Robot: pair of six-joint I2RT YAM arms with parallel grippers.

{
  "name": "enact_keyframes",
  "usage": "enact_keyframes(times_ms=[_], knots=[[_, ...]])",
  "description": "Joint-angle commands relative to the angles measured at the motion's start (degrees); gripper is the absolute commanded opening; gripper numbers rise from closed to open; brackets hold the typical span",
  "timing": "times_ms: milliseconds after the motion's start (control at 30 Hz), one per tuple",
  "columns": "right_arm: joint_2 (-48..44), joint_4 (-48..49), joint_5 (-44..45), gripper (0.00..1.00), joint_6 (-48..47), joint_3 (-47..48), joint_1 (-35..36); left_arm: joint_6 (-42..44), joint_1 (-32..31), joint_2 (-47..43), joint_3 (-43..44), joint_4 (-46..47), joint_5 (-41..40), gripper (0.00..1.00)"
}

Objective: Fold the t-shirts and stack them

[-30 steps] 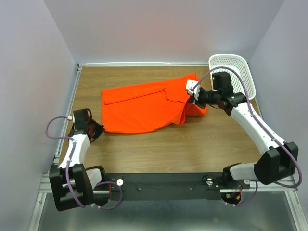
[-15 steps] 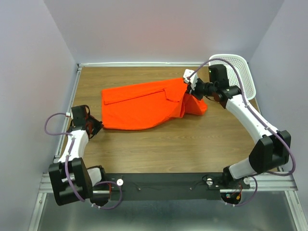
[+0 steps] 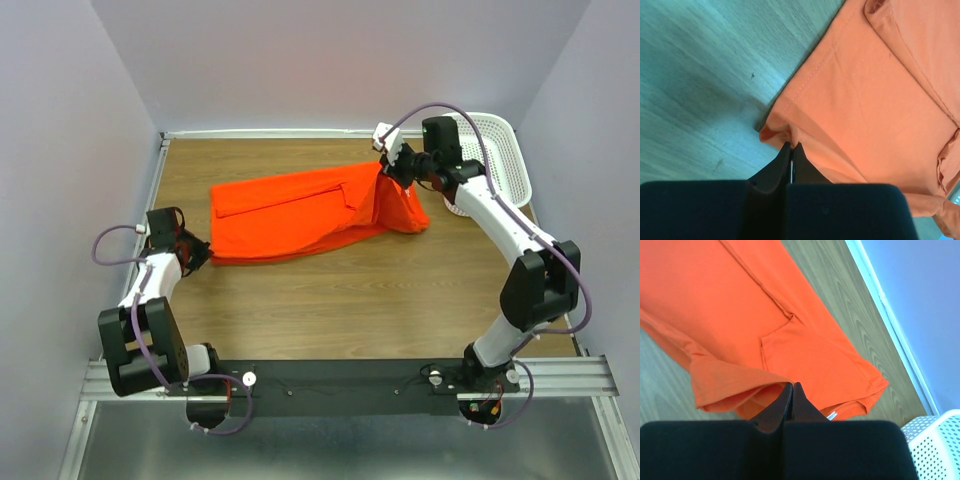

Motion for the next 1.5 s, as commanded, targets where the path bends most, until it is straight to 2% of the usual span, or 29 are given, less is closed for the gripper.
enact_keyframes(times_ms=[0, 400, 933, 1467], knots=[[3.4, 1.8, 1.8, 0.01, 1.8, 3.7, 0.2, -0.1, 0.5, 2.6, 2.3, 1.7, 0.4, 0.00], [9.2, 2.0, 1.7, 0.01, 1.9, 8.9, 0.2, 0.4, 0.6, 9.8, 5.3, 3.2, -1.9, 0.00], [14.4, 2.0, 4.3, 0.01, 2.4, 13.9, 0.2, 4.7, 0.5, 15.1, 8.8, 4.7, 2.4, 0.00], [15.8, 2.0, 5.4, 0.01, 2.5, 14.6, 0.2, 7.2, 0.6, 15.5, 11.2, 4.2, 4.8, 0.00]])
